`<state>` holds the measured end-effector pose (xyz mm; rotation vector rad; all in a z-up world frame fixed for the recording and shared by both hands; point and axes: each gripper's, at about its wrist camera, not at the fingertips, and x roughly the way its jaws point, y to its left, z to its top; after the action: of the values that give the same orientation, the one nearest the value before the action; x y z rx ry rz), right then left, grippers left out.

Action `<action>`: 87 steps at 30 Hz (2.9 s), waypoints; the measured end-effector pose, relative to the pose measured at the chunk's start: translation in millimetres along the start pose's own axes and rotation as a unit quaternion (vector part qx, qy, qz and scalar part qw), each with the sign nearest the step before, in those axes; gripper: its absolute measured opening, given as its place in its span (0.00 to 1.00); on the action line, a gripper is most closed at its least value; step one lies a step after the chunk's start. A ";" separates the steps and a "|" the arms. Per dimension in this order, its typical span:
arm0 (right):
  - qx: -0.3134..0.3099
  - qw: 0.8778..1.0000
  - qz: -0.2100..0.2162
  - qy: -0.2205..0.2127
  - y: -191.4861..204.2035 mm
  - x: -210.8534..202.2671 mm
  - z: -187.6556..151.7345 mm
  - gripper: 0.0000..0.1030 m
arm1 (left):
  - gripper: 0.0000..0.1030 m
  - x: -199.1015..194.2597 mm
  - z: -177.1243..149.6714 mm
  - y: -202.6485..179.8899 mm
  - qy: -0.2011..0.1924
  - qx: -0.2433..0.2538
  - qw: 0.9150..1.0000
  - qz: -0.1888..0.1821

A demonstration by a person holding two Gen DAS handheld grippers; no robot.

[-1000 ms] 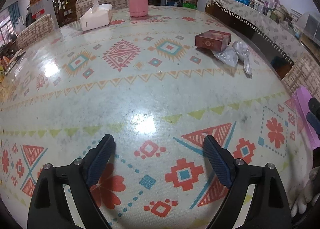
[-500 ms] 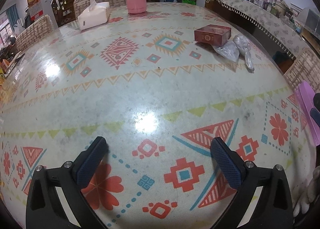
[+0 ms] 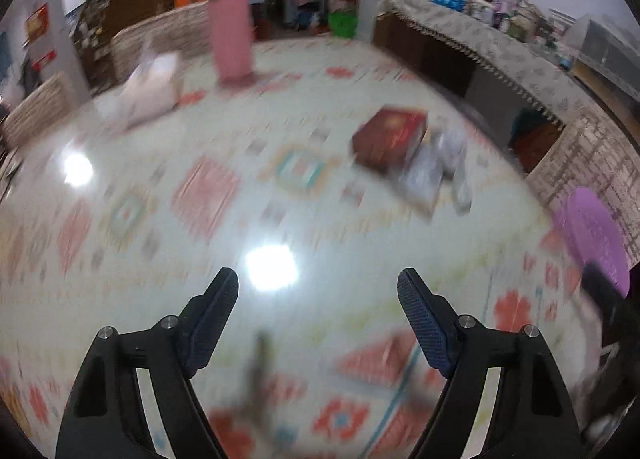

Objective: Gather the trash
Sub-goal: 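Grasp the red SHUANGXI cigarette box with the left gripper, then grasp the clear plastic bag with the right gripper, then carry the cigarette box and clear bag over the pink wastebasket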

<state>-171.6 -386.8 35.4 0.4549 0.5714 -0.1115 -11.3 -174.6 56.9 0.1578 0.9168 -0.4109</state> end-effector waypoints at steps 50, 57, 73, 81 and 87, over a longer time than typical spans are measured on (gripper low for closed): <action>-0.043 0.994 -0.066 0.075 33.7 62.8 35.8 0.98 | 0.54 -1.3 -12.6 59.3 -0.026 -0.096 0.994 -0.039; -0.048 0.989 -0.071 0.116 66.3 145.6 79.9 0.93 | 0.54 1.1 -13.5 68.0 -0.024 -0.119 0.991 -0.049; -0.037 0.986 -0.090 0.138 81.2 184.9 75.2 0.44 | 0.54 5.4 -15.4 69.5 -0.022 -0.132 0.990 -0.039; -0.048 0.990 -0.023 0.133 95.3 119.1 38.0 0.44 | 0.54 4.4 -18.0 68.8 -0.031 -0.133 0.990 -0.021; -0.036 0.992 0.009 0.121 100.8 66.9 -2.1 0.44 | 0.54 3.9 -18.8 69.3 -0.039 -0.133 0.990 -0.005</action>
<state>-93.8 -294.1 36.1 0.4060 0.8067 -0.0184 5.3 -106.8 39.7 -0.1073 0.8867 -0.2985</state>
